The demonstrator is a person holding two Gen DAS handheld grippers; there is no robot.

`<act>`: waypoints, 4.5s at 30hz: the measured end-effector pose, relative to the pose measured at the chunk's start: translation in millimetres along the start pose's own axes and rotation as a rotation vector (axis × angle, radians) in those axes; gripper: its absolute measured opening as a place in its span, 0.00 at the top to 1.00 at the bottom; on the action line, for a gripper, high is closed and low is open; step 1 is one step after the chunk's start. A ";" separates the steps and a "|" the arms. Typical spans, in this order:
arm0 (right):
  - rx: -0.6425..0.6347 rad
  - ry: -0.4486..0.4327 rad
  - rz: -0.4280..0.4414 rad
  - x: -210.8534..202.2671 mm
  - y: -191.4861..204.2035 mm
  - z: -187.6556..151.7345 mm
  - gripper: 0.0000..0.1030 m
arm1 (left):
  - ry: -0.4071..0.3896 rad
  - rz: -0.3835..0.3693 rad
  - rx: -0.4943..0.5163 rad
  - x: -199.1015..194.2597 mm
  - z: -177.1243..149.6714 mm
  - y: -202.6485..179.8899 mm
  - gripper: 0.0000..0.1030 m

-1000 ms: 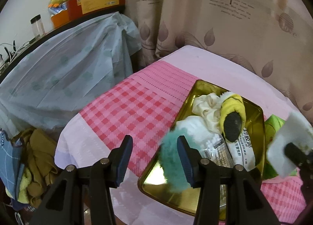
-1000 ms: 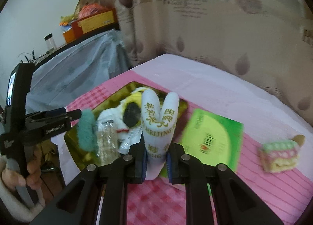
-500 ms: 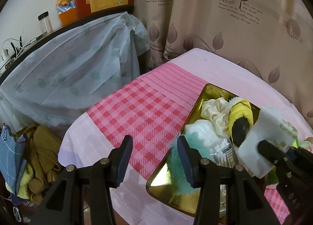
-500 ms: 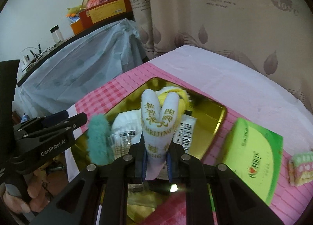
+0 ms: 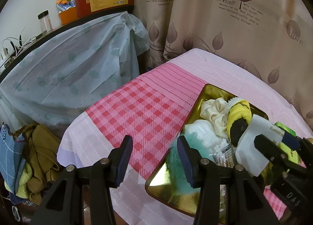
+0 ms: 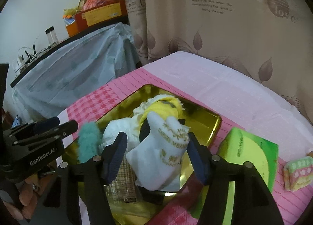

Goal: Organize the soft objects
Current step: 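Carry the hotel cloth with the right gripper into the gold tin and release, then grasp the beige egg-shaped sponge with the right gripper, then grasp the pink-green-yellow towel with the left gripper while the right gripper holds the beige sponge, then carry the towel with the left gripper into the gold tin and release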

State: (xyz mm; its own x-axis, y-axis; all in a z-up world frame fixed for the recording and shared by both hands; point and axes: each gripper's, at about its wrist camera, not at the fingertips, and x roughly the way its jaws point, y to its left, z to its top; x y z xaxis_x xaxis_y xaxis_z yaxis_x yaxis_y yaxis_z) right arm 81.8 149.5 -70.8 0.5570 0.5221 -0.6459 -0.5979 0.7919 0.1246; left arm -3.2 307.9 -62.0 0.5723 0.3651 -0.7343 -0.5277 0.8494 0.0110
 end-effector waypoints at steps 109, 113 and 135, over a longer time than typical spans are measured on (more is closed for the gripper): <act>0.591 -0.086 -0.511 -177.7 -331.4 -214.5 0.63 | 0.137 -0.463 0.788 14.2 -86.2 -426.4 0.82; 0.589 -0.081 -0.515 -176.6 -331.5 -213.8 0.63 | 0.144 -0.480 0.772 1.9 -91.0 -418.4 0.82; 0.590 -0.048 -0.496 -170.2 -333.9 -212.1 0.61 | 0.091 -0.512 0.689 -69.6 -89.7 -364.8 0.82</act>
State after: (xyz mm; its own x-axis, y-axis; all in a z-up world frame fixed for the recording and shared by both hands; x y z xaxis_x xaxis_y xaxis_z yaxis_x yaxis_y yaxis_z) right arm 64.4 -271.0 -162.2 0.7121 0.0643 -0.6992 0.1270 0.9676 0.2183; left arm 93.2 -61.6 -75.8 0.5674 -0.1326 -0.8127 0.2968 0.9536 0.0516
